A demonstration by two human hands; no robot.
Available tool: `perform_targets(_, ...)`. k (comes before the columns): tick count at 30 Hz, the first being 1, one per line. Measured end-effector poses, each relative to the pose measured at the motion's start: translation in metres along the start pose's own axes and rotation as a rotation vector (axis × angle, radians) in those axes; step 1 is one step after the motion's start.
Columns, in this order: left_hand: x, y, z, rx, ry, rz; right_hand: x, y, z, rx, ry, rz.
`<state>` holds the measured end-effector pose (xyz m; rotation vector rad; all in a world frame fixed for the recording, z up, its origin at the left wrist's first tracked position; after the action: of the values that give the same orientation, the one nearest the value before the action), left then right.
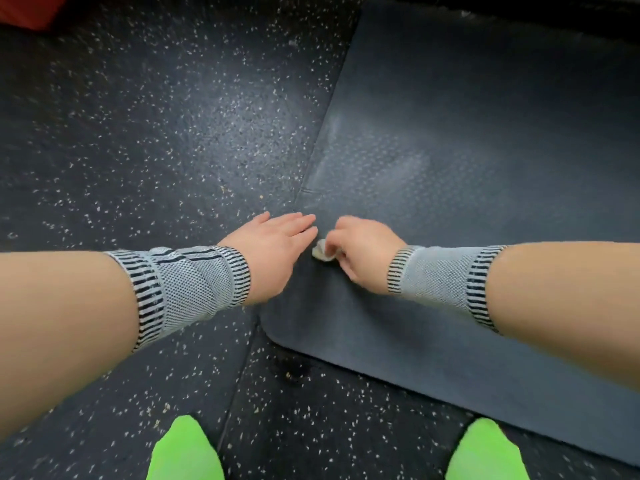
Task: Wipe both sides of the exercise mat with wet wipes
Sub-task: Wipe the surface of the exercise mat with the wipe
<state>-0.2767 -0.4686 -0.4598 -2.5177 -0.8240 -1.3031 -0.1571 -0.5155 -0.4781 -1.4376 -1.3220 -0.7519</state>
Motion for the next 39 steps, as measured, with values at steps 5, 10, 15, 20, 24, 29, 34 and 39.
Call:
perform_targets(5,0.020,0.036,0.033,-0.120,0.046,0.003,-0.013,0.000,-0.059,0.378,-0.387,-0.142)
perform_targets(10,0.015,0.057,0.051,-0.142,0.025,-0.021,0.020,0.098,-0.054,-0.346,0.076,0.043)
perform_targets(15,0.020,0.081,0.048,-0.114,-0.043,-0.076,-0.007,0.062,-0.091,-0.150,-0.392,0.182)
perform_targets(20,0.050,0.118,0.026,-0.156,-0.140,-0.050,0.036,0.123,-0.153,-0.841,0.171,0.581)
perform_targets(24,0.104,0.175,0.006,-0.241,-0.122,-0.041,0.055,0.120,-0.241,-1.196,0.364,1.011)
perform_targets(29,0.167,0.272,-0.039,-0.424,-0.181,0.020,0.107,0.094,-0.361,-1.497,0.534,1.165)
perform_targets(34,0.222,0.354,-0.089,-0.616,-0.195,0.068,0.149,0.057,-0.471,-1.813,0.694,1.166)
perform_targets(39,0.231,0.415,-0.118,-0.725,-0.228,0.167,0.142,0.025,-0.559,-2.088,0.760,1.092)
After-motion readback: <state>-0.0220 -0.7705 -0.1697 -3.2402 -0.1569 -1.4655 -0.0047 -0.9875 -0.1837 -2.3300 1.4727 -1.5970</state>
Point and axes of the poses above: each hand's wrist, its own z-axis towards the middle knuckle, its own x-axis out of the back of the hand, y = z × x, the point moved 5 cm from there along z, towards the middle knuckle, and after that the axes turned 7 degrees about -z, right-handed, at the moved point
